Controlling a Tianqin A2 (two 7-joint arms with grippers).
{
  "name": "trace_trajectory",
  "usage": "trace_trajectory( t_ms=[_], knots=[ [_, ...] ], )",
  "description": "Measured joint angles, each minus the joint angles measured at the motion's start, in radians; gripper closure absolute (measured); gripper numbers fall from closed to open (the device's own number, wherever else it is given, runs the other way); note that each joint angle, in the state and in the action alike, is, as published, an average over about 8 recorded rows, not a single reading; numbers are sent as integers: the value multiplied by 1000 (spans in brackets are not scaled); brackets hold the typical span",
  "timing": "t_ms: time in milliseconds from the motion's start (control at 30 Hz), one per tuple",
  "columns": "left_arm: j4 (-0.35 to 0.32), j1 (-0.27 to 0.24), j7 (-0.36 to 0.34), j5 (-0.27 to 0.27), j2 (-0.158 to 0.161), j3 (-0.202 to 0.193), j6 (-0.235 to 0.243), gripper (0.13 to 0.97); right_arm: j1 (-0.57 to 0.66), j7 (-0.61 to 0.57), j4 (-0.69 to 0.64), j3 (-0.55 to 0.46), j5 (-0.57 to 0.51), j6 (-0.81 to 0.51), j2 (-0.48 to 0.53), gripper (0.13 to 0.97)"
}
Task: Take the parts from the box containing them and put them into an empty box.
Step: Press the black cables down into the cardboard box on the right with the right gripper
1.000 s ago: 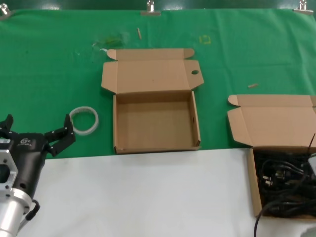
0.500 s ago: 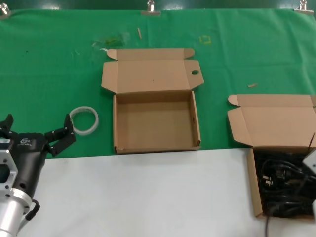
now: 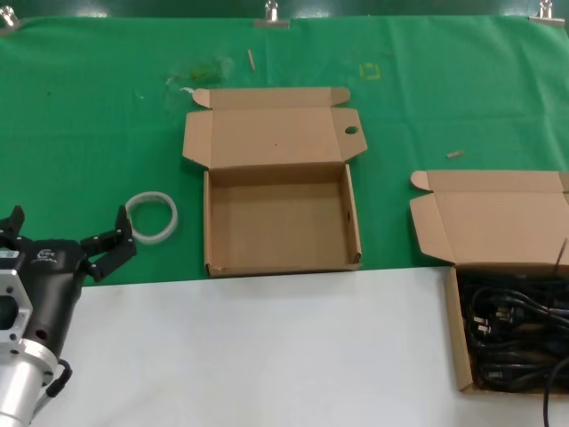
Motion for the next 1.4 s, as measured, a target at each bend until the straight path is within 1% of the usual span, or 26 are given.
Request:
trace_trajectory(
  t_ms=[167,267,367,467,500,633,767,867,933,1067,1133,1267,1400],
  knots=[
    [0,0,0,0,0,0,0,132,5,-20,10,12,0,1,-26,177],
    [0,0,0,0,0,0,0,132,-4,7,28,-7,0,6,-41,200],
    [0,0,0,0,0,0,0,132,-23,64,61,-47,0,14,-53,235],
    [0,0,0,0,0,0,0,132,-53,153,101,-109,0,25,-62,270],
    [0,0,0,0,0,0,0,132,-66,190,115,-135,0,28,-63,270],
    [0,0,0,0,0,0,0,132,-114,356,155,-253,0,35,-66,249],
    [0,0,0,0,0,0,0,132,-153,520,168,-372,0,30,-66,228],
    [0,0,0,0,0,0,0,132,-169,609,164,-436,0,23,-67,209],
    [0,0,0,0,0,0,0,132,-174,643,159,-459,0,18,-67,189],
    [0,0,0,0,0,0,0,132,-175,667,146,-474,0,13,-67,150],
    [0,0,0,0,0,0,0,132,-172,666,141,-472,0,13,-67,147],
    [0,0,0,0,0,0,0,132,-167,646,142,-457,0,21,-67,137],
    [0,0,0,0,0,0,0,132,-167,603,156,-427,0,38,-67,129]
  ],
)
